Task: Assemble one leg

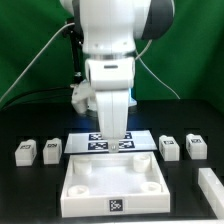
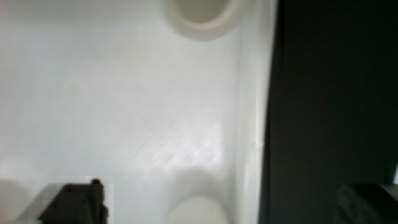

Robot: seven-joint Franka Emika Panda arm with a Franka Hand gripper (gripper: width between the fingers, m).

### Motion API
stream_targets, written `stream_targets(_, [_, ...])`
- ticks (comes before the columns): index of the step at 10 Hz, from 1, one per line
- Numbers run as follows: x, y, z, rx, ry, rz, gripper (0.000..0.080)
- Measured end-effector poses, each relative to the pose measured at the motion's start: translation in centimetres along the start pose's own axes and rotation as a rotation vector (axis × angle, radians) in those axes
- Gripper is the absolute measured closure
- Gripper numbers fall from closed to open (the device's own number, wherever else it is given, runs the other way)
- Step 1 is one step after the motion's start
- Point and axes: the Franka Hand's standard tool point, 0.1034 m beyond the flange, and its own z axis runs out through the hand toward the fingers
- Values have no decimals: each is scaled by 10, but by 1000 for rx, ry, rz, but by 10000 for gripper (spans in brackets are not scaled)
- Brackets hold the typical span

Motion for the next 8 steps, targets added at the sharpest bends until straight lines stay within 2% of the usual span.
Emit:
stream_targets(1, [0,-5,13,5,6,3,150])
stream_targets(3, [2,-6,29,8,14,7,150])
stream_targets(5, [2,-7,31,10,15,9,150])
stream_targets(6, [2,-7,31,11,15,10,267])
stream_targets(7, [2,-8,32,11,15,10,421])
stream_targets(8, [1,-8,32,12,15,11,421])
